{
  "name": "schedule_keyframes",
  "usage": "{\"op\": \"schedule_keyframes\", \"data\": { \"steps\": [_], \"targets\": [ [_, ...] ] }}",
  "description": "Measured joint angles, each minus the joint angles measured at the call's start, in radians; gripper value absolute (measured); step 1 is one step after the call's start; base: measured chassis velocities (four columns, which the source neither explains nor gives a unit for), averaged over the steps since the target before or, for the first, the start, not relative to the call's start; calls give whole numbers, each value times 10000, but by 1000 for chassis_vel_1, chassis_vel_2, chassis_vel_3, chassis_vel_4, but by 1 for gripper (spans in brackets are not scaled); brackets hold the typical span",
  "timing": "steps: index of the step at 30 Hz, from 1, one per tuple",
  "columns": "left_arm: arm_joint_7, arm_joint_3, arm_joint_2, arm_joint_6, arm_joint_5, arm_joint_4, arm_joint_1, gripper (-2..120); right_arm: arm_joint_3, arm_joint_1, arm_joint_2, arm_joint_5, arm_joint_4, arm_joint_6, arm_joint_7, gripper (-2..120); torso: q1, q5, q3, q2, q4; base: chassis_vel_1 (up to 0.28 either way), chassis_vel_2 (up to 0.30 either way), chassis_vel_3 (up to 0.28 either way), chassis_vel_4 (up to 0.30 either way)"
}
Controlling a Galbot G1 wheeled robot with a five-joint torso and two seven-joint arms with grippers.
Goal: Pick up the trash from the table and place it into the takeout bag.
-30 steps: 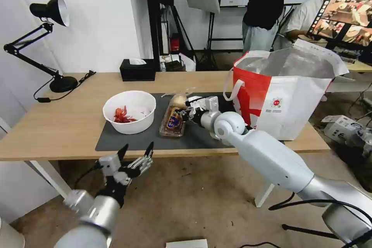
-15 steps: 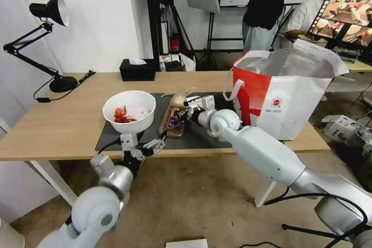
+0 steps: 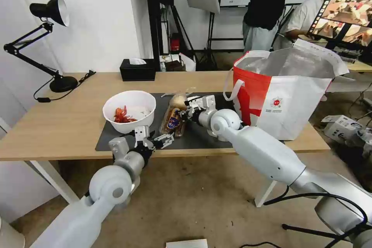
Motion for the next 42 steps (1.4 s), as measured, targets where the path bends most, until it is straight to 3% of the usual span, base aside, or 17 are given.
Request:
{"op": "schedule_keyframes", "data": {
  "steps": [8,20,37,42],
  "targets": [
    [-351,452,-117,145,-374,732,-925,100,64,-80,-5,38,67,19,12,0,0,-1,0,0,0,0,0,0,0],
    [-332,817,-200,205,-434,1658,-1625,100,144,-129,3,91,95,31,18,0,0,-1,0,-1,0,0,0,0,0],
    [-319,1312,-505,214,-412,2164,-2147,99,299,-253,-51,326,263,38,269,0,0,-1,0,0,0,0,0,0,0],
    [-309,1364,-554,213,-406,2285,-2234,78,301,-264,-52,335,263,43,282,0,0,0,0,0,0,0,0,0,0]
  ]
}}
